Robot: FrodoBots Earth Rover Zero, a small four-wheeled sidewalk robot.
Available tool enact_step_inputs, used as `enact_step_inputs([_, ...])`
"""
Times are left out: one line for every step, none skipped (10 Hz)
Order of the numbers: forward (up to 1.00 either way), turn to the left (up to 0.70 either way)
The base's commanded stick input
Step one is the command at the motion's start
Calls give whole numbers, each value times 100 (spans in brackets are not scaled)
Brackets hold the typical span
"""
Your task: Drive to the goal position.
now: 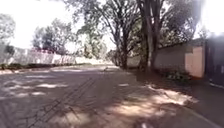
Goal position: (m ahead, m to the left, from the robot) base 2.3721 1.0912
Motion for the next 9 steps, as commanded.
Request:
enact_step_inputs([70, -35])
enact_step_inputs([70, -34])
enact_step_inputs([70, -31])
enact_step_inputs([70, -28])
enact_step_inputs([70, -6])
enact_step_inputs([70, 0])
enact_step_inputs([70, 0])
enact_step_inputs([70, 0])
enact_step_inputs([70, 0])
